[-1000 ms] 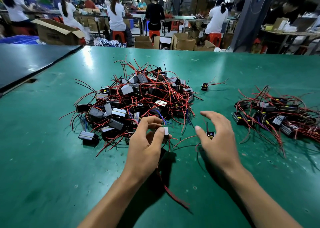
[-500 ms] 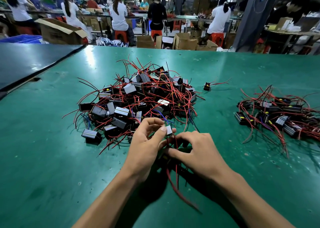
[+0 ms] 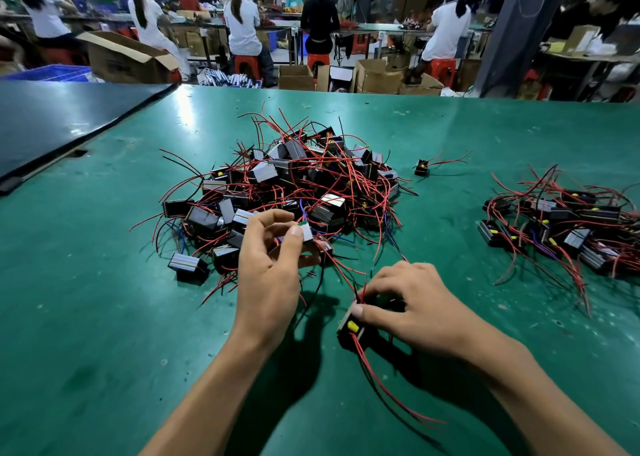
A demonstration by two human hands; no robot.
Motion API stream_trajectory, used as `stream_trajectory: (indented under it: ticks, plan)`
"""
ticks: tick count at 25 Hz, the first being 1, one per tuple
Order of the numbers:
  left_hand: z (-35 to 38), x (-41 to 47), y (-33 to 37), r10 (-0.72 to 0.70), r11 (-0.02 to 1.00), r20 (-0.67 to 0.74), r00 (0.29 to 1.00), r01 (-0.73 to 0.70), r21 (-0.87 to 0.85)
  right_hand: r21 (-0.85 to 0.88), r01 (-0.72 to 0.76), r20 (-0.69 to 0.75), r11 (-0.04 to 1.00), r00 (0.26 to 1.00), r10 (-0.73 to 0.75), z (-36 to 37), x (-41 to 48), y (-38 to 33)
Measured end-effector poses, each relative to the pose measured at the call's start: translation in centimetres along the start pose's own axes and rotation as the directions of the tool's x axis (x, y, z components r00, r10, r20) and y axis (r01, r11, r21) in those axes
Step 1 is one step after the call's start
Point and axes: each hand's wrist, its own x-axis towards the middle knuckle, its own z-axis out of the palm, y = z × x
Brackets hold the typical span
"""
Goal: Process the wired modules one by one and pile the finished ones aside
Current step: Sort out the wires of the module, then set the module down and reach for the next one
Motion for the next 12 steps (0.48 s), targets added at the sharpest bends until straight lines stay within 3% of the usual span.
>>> stream_trajectory:
  ticks: [4,10,12]
  plan:
    - [1.3,-1.3,0.1,0.251,0.95,-0.082,0.965,-0.229,0.21,-0.054,-0.078,0.003,0.995,0.997,0.078,-0.4,1.0,0.0]
    - [1.4,2.5,3.1,0.347,0.936,-0.22,0.912,-0.35,0.03,0.119,-0.194,0.198,0.974,0.966,0.168,-2.4,2.2,-0.2]
    - [2.8,2.4,3.2,0.335,0.942,-0.152,0.93,-0.33,0.058,0.214,-0.213,0.095,0.953,0.976,0.196,-3.8,3.0,0.4]
